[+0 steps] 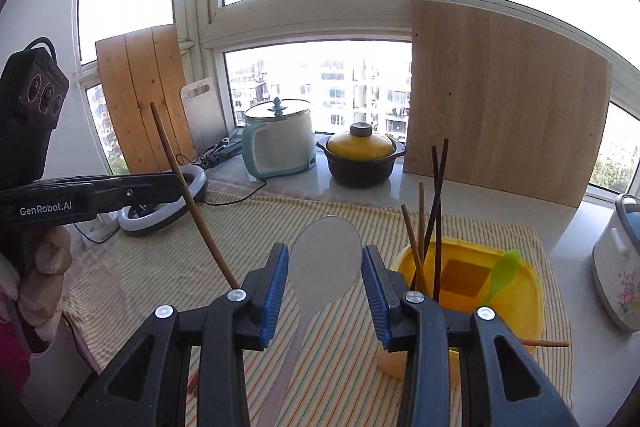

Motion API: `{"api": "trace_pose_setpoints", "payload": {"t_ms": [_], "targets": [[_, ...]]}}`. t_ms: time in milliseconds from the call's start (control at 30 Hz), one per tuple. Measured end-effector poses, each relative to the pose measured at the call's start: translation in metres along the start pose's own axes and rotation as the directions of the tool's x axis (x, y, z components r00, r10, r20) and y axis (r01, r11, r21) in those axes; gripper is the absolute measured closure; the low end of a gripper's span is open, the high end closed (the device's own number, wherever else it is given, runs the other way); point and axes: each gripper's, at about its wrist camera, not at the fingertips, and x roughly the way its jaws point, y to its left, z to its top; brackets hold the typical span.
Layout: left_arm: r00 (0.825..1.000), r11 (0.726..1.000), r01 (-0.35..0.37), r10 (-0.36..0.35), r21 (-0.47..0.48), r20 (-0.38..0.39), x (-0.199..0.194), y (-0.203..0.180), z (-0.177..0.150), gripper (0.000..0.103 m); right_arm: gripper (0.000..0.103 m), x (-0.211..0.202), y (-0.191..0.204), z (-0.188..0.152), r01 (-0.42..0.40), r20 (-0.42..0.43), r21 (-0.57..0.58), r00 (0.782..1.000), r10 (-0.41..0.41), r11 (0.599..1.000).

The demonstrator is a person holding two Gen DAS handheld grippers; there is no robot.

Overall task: Organize utensils
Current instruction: 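Carry chopstick and clear spoon over the yellow container and open both tools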

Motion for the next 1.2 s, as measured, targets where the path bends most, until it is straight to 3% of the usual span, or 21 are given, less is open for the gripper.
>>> {"api": "trace_pose_setpoints", "payload": {"t_ms": [433, 1200], "targets": [[0.994, 0.996, 0.089, -0.091, 0.028, 0.06, -0.006, -0.039, 0.027, 0.101, 0.065, -0.02, -0.049, 0.023, 0.089, 0.065, 0.087, 0.993, -0.095, 0.992], [0.98, 0.983, 0.174, -0.178, 0.056, 0.091, 0.025, -0.098, 0.063, 0.101, 0.065, -0.009, -0.129, 0.038, 0.22, 0.053, 0.22, 0.97, -0.237, 0.95]]}}
